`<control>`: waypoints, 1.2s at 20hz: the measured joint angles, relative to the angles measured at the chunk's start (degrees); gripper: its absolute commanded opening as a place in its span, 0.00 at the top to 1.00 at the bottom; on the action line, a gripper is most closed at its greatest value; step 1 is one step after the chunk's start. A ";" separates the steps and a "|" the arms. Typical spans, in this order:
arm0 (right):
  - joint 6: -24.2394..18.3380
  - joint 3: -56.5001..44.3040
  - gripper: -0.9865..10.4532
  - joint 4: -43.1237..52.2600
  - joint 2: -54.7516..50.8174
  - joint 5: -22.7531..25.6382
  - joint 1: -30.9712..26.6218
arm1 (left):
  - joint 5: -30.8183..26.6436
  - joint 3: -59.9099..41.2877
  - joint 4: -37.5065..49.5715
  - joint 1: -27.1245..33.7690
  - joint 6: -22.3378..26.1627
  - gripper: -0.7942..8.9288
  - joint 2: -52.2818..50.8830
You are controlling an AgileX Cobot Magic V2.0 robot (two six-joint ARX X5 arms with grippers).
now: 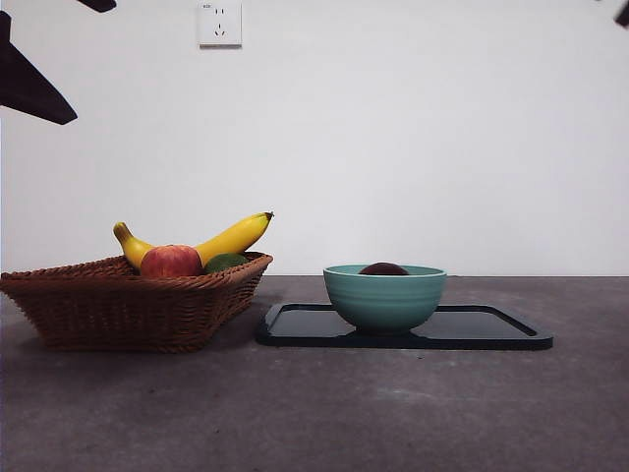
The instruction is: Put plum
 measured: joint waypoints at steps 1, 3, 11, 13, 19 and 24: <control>-0.02 -3.04 0.76 -0.07 -1.99 -1.11 0.20 | 0.02 0.00 0.02 0.00 0.00 0.50 0.00; 0.00 -7.30 0.76 -0.15 -4.85 -3.50 0.46 | 0.02 0.00 0.02 0.00 0.00 0.50 0.00; 0.00 -10.75 0.76 -0.11 -8.98 -4.74 0.46 | 0.02 0.00 0.02 0.00 0.00 0.50 0.00; 0.00 -10.75 0.76 -0.11 -8.98 -4.72 0.46 | 0.00 0.00 0.02 0.00 0.00 0.50 0.00; 0.00 -10.75 0.76 -0.11 -8.98 -4.74 0.46 | 0.00 0.00 0.00 0.00 -0.02 0.50 0.00; 0.00 -10.75 0.76 -0.11 -8.98 -4.74 0.46 | 0.00 0.00 7.19 -0.26 -2.25 0.50 0.00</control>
